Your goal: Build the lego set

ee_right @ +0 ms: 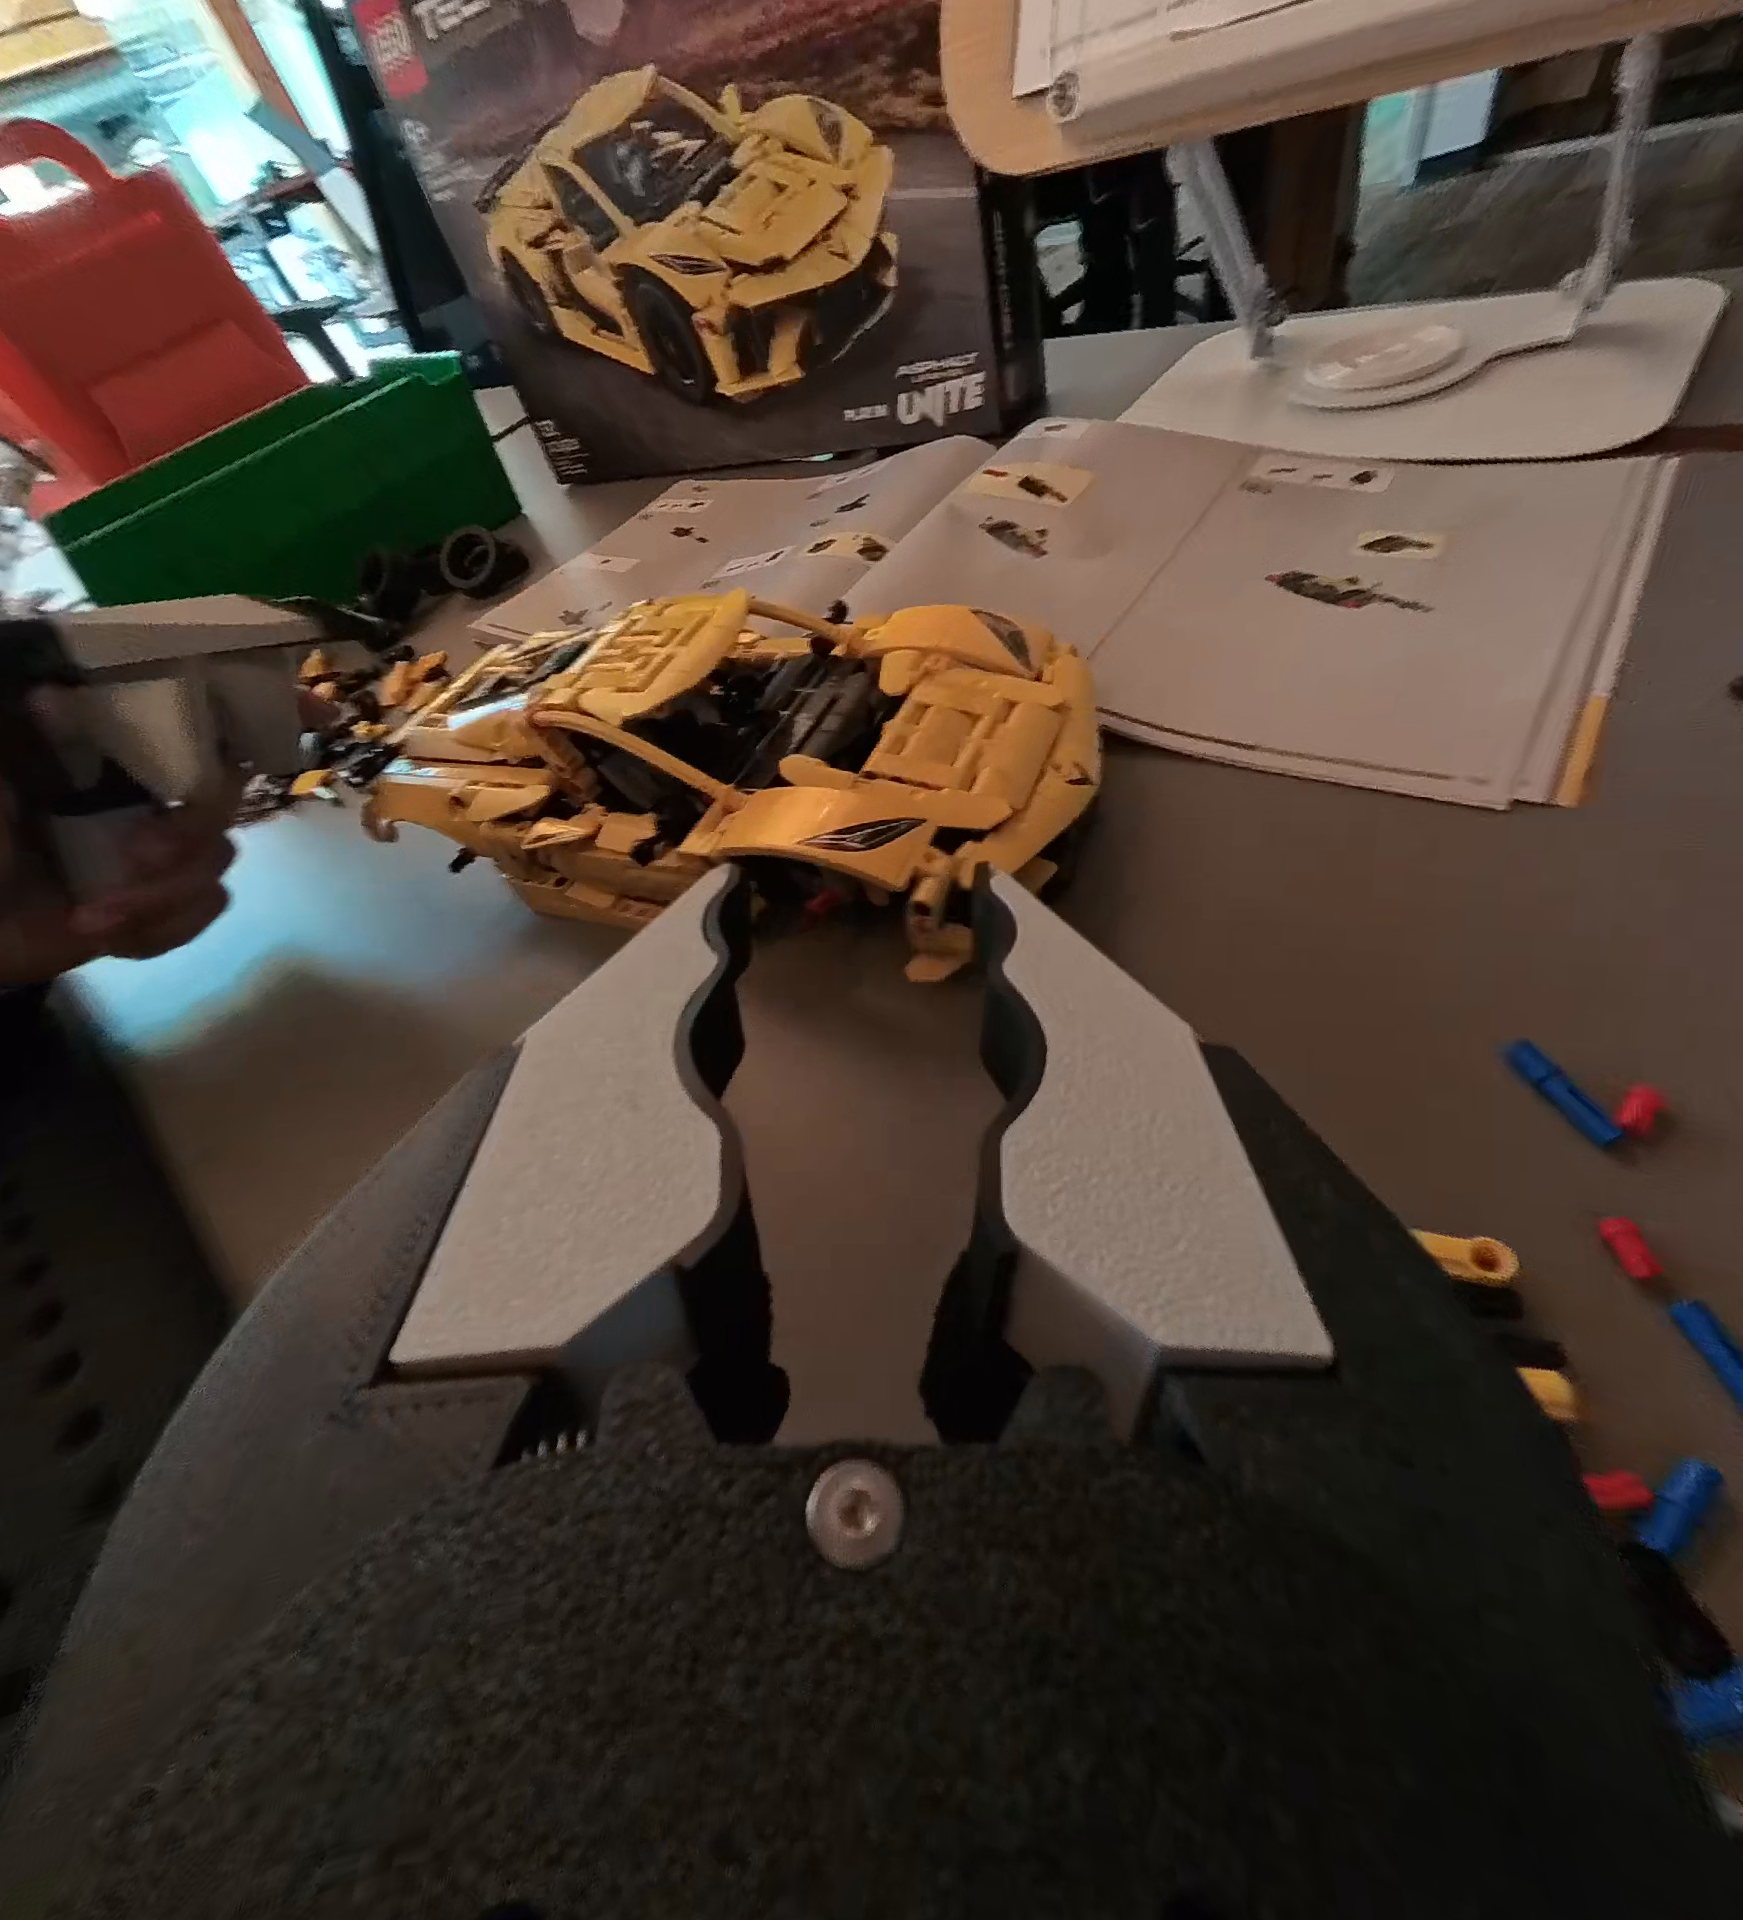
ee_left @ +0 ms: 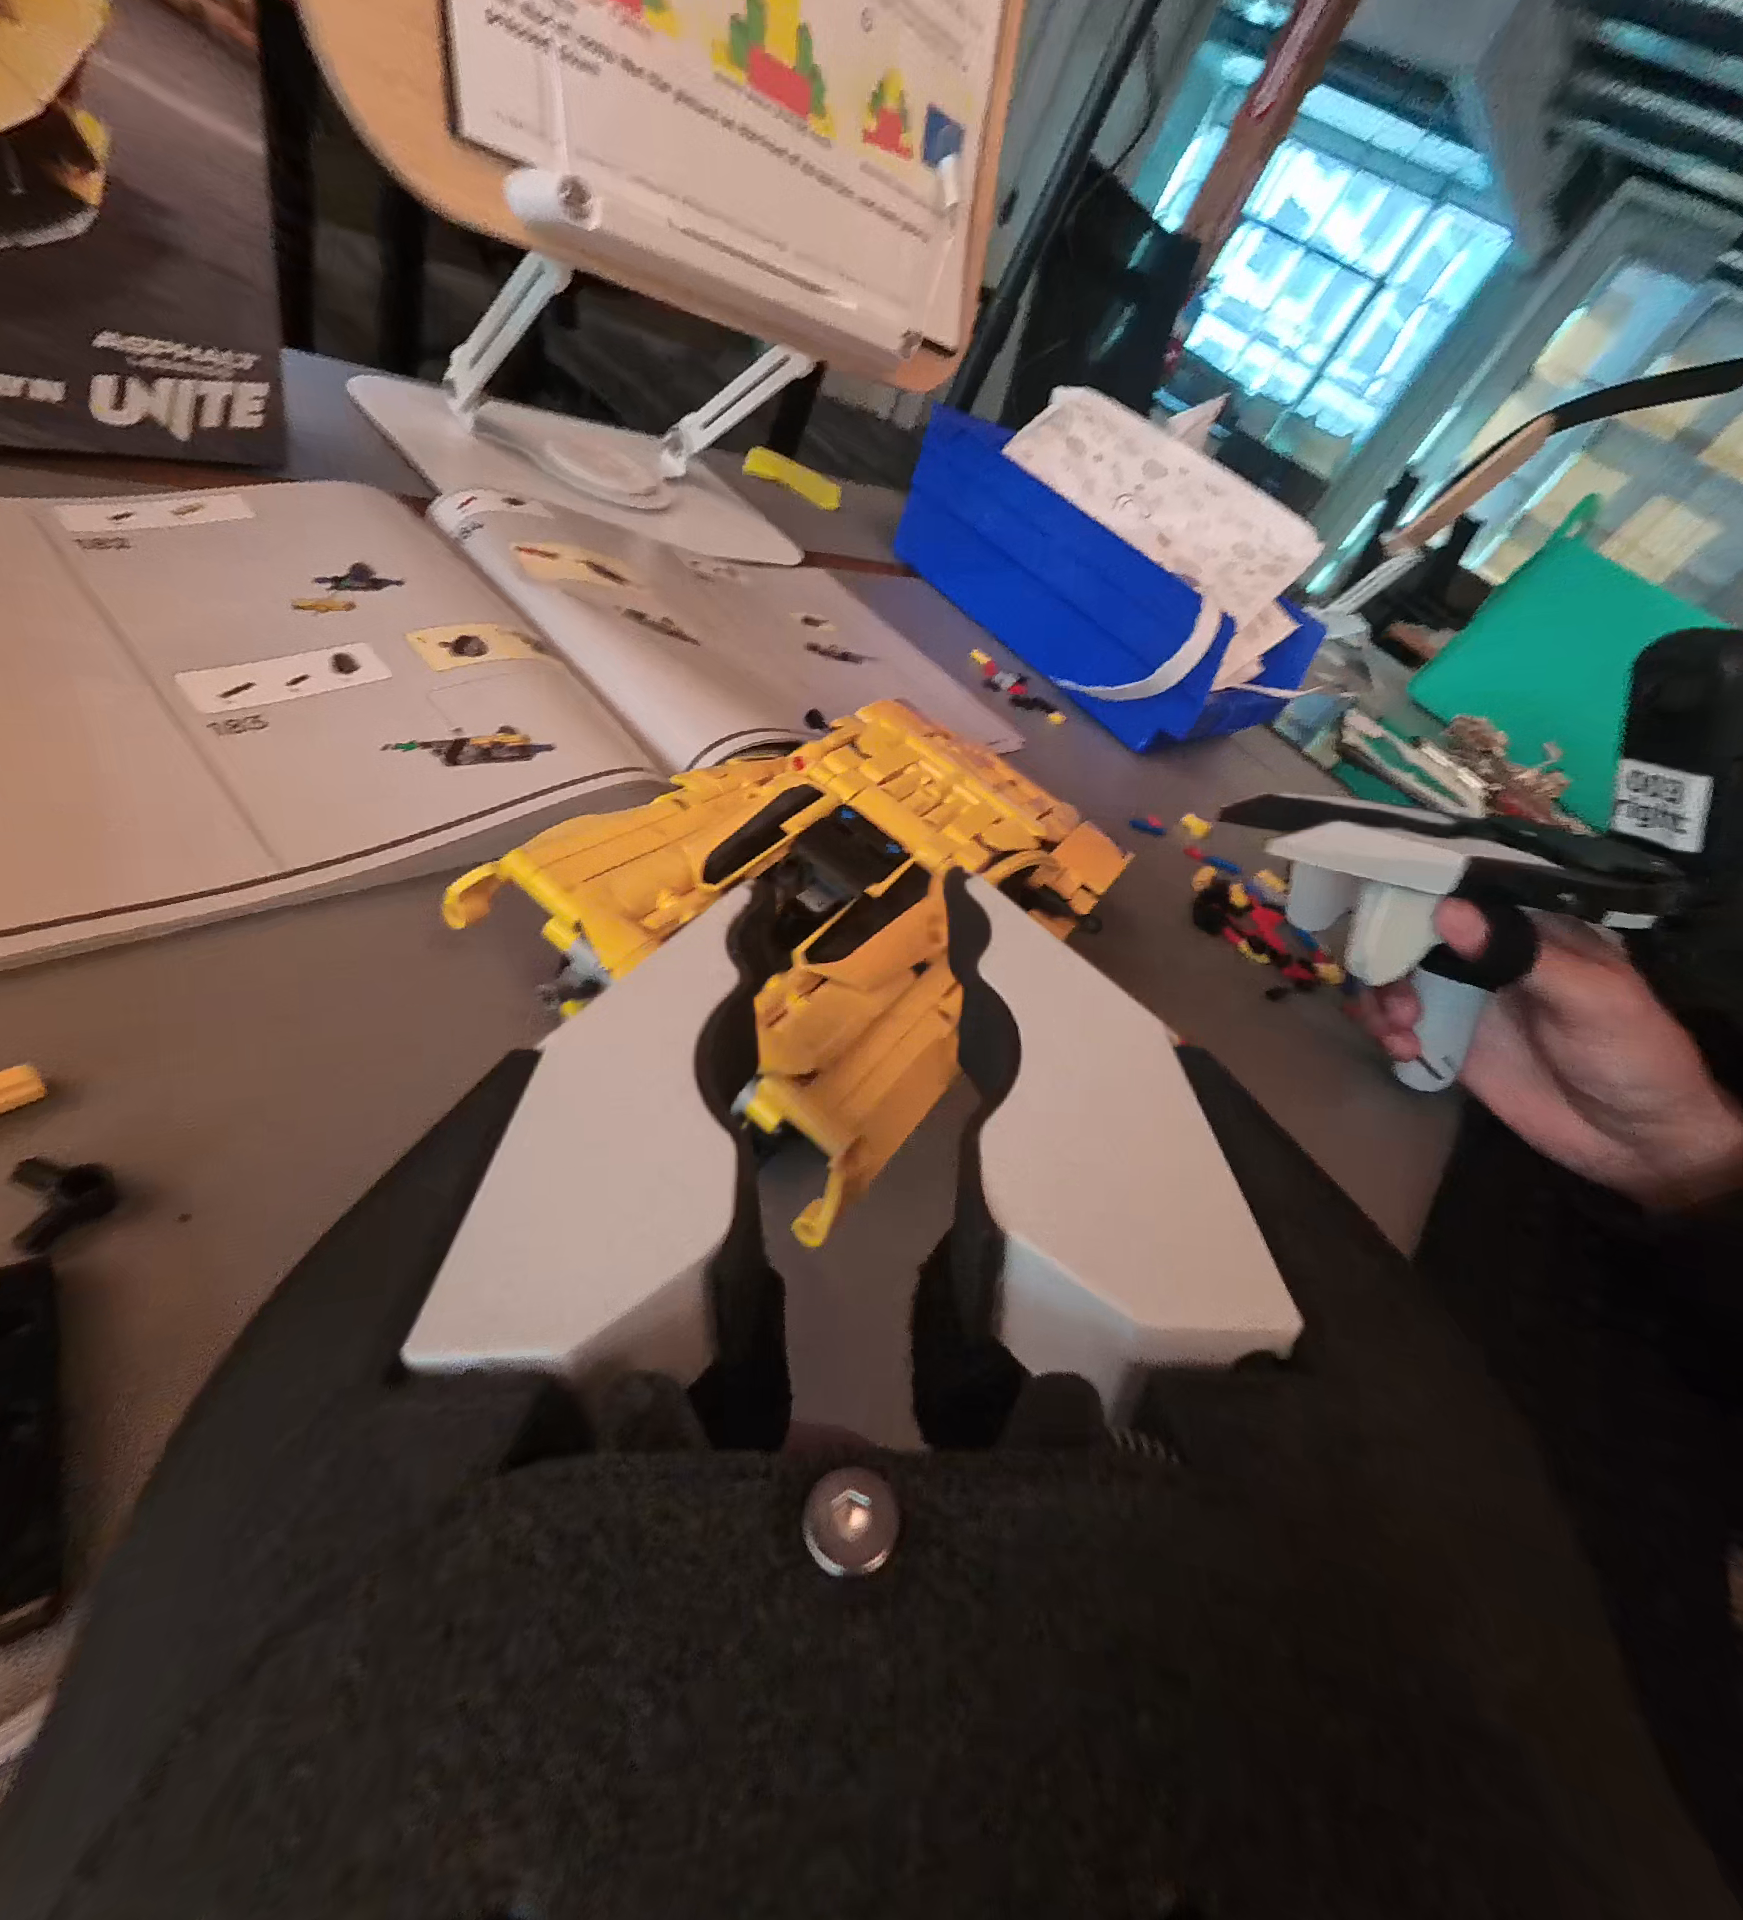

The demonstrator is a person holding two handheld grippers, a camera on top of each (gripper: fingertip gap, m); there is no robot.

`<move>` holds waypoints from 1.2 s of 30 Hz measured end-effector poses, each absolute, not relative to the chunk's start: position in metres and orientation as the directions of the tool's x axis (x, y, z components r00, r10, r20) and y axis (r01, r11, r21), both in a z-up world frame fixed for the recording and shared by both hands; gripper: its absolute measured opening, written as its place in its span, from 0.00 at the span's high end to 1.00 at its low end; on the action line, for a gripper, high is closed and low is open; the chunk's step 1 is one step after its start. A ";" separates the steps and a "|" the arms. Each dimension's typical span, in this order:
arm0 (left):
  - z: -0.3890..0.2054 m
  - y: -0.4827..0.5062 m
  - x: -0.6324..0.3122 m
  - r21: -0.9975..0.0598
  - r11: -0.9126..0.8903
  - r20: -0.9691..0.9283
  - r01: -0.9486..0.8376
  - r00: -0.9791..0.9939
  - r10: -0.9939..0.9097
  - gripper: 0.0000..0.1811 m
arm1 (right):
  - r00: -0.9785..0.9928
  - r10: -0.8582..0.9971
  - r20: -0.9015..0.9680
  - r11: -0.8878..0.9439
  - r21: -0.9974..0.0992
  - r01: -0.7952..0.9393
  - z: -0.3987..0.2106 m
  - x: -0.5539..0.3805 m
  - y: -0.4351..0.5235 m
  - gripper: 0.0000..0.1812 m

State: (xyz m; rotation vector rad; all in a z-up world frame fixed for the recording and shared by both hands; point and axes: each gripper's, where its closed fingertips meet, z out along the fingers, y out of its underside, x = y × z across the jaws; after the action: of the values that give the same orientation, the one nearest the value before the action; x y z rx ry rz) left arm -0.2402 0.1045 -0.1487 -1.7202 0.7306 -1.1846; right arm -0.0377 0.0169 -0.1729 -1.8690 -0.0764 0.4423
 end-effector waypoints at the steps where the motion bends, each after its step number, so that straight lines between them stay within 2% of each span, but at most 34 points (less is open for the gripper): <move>1: -0.147 0.101 -0.238 -0.916 -0.401 0.381 0.018 0.353 -0.855 0.81 | 0.940 0.239 -0.243 -0.336 -0.929 -0.154 -0.173 -0.032 0.018 0.77; 5: -0.161 0.095 -0.235 -0.936 -0.332 0.265 -0.115 0.390 -0.882 0.81 | 0.967 0.169 -0.189 -0.306 -0.943 -0.131 -0.170 -0.018 0.019 0.72; 8: -0.167 0.090 -0.232 -0.919 -0.356 0.275 -0.169 0.371 -0.887 0.81 | 0.975 0.141 -0.172 -0.310 -0.943 -0.122 -0.172 -0.012 0.018 0.73; 15: -0.157 0.099 -0.238 -0.923 -0.369 0.301 -0.107 0.396 -0.867 0.82 | 0.979 0.096 -0.182 -0.272 -0.951 -0.150 -0.167 -0.002 0.012 0.73; 28: -0.168 0.102 -0.239 -0.902 -0.405 0.313 -0.150 0.422 -0.851 0.81 | 0.967 0.146 -0.210 -0.281 -0.946 -0.163 -0.167 -0.012 0.012 0.75; 31: -0.164 0.090 -0.239 -0.872 -0.469 0.388 -0.139 0.387 -0.836 0.81 | 0.965 0.151 -0.214 -0.285 -0.944 -0.165 -0.167 -0.013 0.012 0.76; 34: -0.159 0.051 -0.242 -0.813 -0.520 0.457 -0.261 0.266 -0.849 0.81 | 0.967 0.152 -0.207 -0.284 -0.946 -0.158 -0.167 -0.013 0.013 0.76; 36: -0.163 0.043 -0.253 -0.806 -0.502 0.424 -0.314 0.285 -0.860 0.80 | 0.969 0.148 -0.200 -0.287 -0.946 -0.152 -0.167 -0.012 0.014 0.76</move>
State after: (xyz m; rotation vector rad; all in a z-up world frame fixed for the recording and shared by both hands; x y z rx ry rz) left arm -0.2532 0.0434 -0.1630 -1.9640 1.0477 -1.1879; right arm -0.0125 0.0140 -0.1675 -1.8388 0.0028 0.2912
